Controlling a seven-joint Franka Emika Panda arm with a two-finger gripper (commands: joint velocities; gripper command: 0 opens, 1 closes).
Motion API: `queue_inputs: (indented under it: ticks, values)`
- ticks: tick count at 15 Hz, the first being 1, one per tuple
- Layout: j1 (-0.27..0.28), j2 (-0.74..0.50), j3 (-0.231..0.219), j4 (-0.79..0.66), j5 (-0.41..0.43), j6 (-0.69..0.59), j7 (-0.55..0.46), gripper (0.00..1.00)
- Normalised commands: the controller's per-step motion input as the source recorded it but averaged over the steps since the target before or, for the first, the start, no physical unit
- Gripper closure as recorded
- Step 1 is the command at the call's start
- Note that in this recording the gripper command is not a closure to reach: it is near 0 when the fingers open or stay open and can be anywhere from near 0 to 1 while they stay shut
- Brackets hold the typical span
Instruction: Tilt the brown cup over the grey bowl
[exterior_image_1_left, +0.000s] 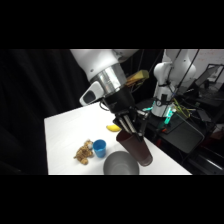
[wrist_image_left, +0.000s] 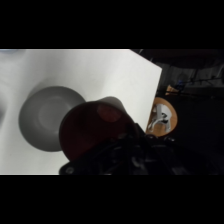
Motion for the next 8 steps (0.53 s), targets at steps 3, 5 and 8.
queue_inputs:
  ticks: [3,5,8]
  values:
    - [-0.244,0.49,0.056,0.62,0.327,-0.65,-0.47,0.18]
    - [-0.234,0.5,0.068,0.65,0.292,-0.71,-0.34,0.17]
    - [-0.159,0.45,0.104,0.6,0.303,-0.68,-0.19,0.15]
